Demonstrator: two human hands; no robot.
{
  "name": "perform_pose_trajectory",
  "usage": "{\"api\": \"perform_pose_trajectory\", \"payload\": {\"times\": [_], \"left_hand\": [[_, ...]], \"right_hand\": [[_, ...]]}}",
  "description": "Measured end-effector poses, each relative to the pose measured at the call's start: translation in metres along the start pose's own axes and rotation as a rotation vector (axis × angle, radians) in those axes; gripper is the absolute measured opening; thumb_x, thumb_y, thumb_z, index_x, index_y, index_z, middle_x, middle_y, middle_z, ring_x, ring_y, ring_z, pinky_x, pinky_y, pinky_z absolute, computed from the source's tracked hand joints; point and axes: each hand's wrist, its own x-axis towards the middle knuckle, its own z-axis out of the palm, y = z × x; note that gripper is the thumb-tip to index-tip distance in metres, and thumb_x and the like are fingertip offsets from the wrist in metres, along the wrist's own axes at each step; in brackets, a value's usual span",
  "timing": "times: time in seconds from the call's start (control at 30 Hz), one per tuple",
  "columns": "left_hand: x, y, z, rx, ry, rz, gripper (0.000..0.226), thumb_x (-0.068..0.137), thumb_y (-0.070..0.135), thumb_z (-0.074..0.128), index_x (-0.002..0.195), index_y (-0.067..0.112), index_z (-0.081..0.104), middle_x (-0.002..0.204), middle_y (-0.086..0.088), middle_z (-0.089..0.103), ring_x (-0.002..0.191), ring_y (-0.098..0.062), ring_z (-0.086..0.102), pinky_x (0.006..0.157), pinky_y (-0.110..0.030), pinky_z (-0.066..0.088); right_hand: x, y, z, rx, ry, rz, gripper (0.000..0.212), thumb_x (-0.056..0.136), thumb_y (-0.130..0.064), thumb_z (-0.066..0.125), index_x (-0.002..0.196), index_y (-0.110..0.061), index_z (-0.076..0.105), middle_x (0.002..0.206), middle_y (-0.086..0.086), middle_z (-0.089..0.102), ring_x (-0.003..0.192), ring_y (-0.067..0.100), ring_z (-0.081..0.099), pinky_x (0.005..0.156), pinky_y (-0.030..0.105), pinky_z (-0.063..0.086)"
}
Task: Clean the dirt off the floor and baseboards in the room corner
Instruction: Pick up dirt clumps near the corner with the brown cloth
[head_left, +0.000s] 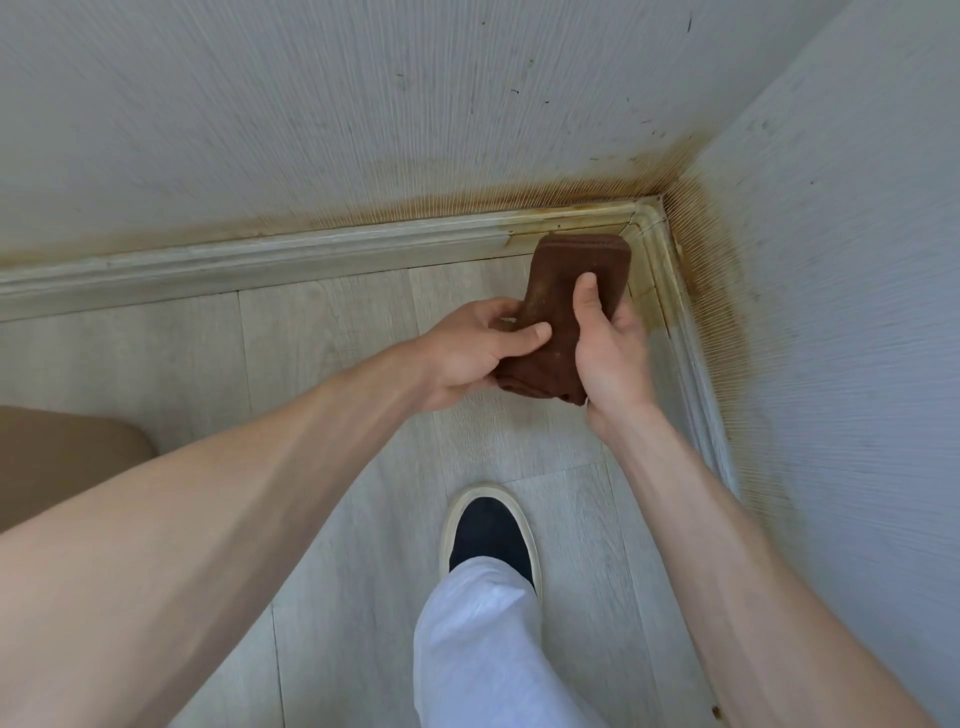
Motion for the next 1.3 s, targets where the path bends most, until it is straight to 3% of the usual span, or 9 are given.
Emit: {"api": "perform_pose_trajectory", "payload": {"times": [0.1, 0.23, 0.37, 0.47, 0.57, 0.77, 0.93, 1.17, 1.3], "left_hand": [[0.001, -0.002, 0.001, 0.051, 0.066, 0.038, 0.042, 0.096, 0.016, 0.071, 0.134, 0.008, 0.058, 0.111, -0.014, 0.073, 0.098, -0.027, 0.075, 0.084, -0.042, 0.063], [-0.005, 0.003, -0.013, 0.26, 0.139, -0.025, 0.044, 0.099, 0.04, 0.066, 0.136, 0.019, 0.056, 0.124, -0.004, 0.066, 0.106, -0.02, 0.07, 0.085, -0.039, 0.064], [-0.012, 0.014, -0.048, 0.189, 0.345, -0.007, 0.03, 0.103, 0.034, 0.062, 0.127, 0.017, 0.062, 0.121, -0.005, 0.07, 0.099, -0.019, 0.069, 0.082, -0.035, 0.063], [-0.02, 0.012, -0.07, 0.196, 0.424, -0.042, 0.026, 0.103, 0.033, 0.061, 0.124, 0.017, 0.064, 0.118, -0.005, 0.072, 0.092, -0.018, 0.068, 0.079, -0.033, 0.062], [-0.029, 0.011, -0.086, 0.218, 0.437, -0.069, 0.027, 0.103, 0.033, 0.061, 0.124, 0.016, 0.065, 0.116, -0.004, 0.072, 0.09, -0.017, 0.069, 0.078, -0.032, 0.062], [-0.052, 0.012, -0.109, 0.298, 0.439, -0.057, 0.026, 0.103, 0.034, 0.06, 0.123, 0.017, 0.068, 0.112, -0.003, 0.073, 0.089, -0.017, 0.07, 0.074, -0.03, 0.061], [-0.07, 0.0, -0.119, 0.287, 0.45, -0.074, 0.023, 0.104, 0.033, 0.06, 0.119, 0.019, 0.07, 0.112, -0.003, 0.074, 0.091, -0.019, 0.071, 0.077, -0.033, 0.061], [-0.085, -0.011, -0.12, 0.208, 0.475, -0.078, 0.023, 0.105, 0.032, 0.057, 0.117, 0.018, 0.07, 0.114, -0.006, 0.073, 0.09, -0.019, 0.07, 0.082, -0.035, 0.061], [-0.089, -0.01, -0.116, 0.211, 0.454, -0.076, 0.023, 0.104, 0.034, 0.058, 0.117, 0.019, 0.07, 0.113, -0.005, 0.073, 0.089, -0.018, 0.07, 0.084, -0.037, 0.06]], "right_hand": [[0.003, 0.004, -0.005, -0.099, -0.051, -0.015, 0.018, 0.103, -0.028, 0.062, 0.12, -0.027, 0.067, 0.111, -0.006, 0.077, 0.104, 0.01, 0.073, 0.095, 0.041, 0.06], [0.018, 0.001, -0.03, -0.322, 0.042, -0.107, 0.016, 0.101, -0.024, 0.064, 0.115, -0.031, 0.068, 0.108, -0.013, 0.075, 0.101, 0.006, 0.071, 0.095, 0.037, 0.058], [0.047, 0.008, -0.06, -0.709, 0.053, -0.097, 0.031, 0.102, -0.029, 0.06, 0.131, -0.02, 0.064, 0.119, -0.003, 0.071, 0.112, 0.018, 0.066, 0.099, 0.038, 0.053], [0.063, 0.017, -0.06, -0.998, 0.056, -0.167, 0.032, 0.103, -0.029, 0.056, 0.13, -0.011, 0.061, 0.121, 0.009, 0.067, 0.111, 0.029, 0.064, 0.085, 0.031, 0.046], [0.065, 0.031, -0.044, -1.178, 0.007, -0.217, 0.037, 0.105, -0.031, 0.051, 0.134, -0.008, 0.055, 0.123, 0.016, 0.057, 0.103, 0.035, 0.062, 0.081, 0.039, 0.05], [0.048, 0.059, -0.004, -1.07, -0.136, -0.278, 0.041, 0.107, -0.03, 0.048, 0.145, -0.013, 0.05, 0.122, 0.009, 0.051, 0.098, 0.028, 0.061, 0.084, 0.034, 0.046], [0.042, 0.057, -0.001, -0.93, -0.158, -0.26, 0.037, 0.108, -0.028, 0.049, 0.141, -0.014, 0.055, 0.114, 0.001, 0.051, 0.097, 0.017, 0.056, 0.086, 0.028, 0.042], [0.055, 0.039, -0.041, -0.98, 0.027, -0.229, 0.035, 0.106, -0.029, 0.051, 0.131, -0.007, 0.061, 0.121, 0.013, 0.056, 0.102, 0.024, 0.057, 0.086, 0.031, 0.041], [0.057, 0.039, -0.033, -1.023, -0.034, -0.126, 0.042, 0.106, -0.03, 0.051, 0.142, -0.01, 0.055, 0.125, 0.014, 0.05, 0.105, 0.026, 0.055, 0.089, 0.03, 0.041]]}}
